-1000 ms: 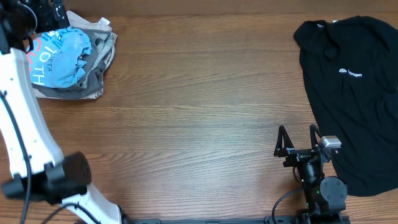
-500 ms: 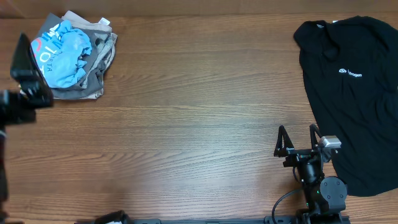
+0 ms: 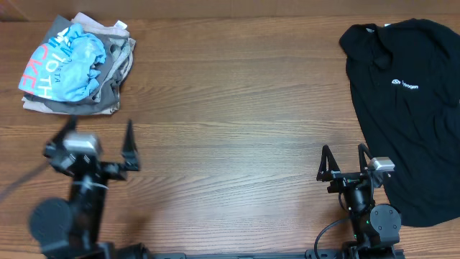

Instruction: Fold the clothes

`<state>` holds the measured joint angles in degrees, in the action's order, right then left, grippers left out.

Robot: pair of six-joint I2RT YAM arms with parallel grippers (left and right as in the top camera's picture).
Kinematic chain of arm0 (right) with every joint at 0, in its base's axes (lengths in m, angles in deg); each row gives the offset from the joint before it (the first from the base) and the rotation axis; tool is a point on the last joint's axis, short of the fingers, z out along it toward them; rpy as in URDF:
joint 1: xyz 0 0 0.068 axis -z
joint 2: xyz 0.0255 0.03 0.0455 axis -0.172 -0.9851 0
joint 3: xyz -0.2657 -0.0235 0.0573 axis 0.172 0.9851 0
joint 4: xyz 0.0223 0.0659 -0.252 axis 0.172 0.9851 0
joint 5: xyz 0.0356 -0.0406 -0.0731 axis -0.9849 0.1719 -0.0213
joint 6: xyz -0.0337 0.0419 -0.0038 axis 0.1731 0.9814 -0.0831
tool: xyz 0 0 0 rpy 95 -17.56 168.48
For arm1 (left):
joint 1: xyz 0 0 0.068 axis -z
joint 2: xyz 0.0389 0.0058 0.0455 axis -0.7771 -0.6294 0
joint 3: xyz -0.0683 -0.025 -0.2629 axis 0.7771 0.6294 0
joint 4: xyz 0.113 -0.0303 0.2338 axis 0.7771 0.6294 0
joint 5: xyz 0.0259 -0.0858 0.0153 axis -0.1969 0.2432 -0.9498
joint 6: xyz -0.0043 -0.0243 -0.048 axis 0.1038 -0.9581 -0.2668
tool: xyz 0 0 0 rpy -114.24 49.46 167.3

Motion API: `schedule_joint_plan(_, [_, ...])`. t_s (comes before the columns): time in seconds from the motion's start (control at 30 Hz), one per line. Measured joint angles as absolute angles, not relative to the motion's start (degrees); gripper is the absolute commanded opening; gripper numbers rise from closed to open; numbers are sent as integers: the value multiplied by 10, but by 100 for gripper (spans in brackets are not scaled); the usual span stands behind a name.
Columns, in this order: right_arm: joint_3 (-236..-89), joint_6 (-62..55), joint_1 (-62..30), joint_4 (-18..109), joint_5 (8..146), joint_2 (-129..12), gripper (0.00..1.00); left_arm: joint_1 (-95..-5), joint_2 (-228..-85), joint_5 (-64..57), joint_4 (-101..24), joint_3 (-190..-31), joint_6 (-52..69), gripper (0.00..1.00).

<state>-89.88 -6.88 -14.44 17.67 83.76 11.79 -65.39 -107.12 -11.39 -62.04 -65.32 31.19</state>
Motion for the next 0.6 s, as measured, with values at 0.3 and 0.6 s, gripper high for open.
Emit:
schedule_joint_plan(0.3, [-899,-69,-144,177,838,118,100,-592,-905,-138,-764,-412,313,100])
schedule_joint_plan(0.6, [-899,-69,-144,177,838,118,100,-577,-859,-165,-794,-336,313,100])
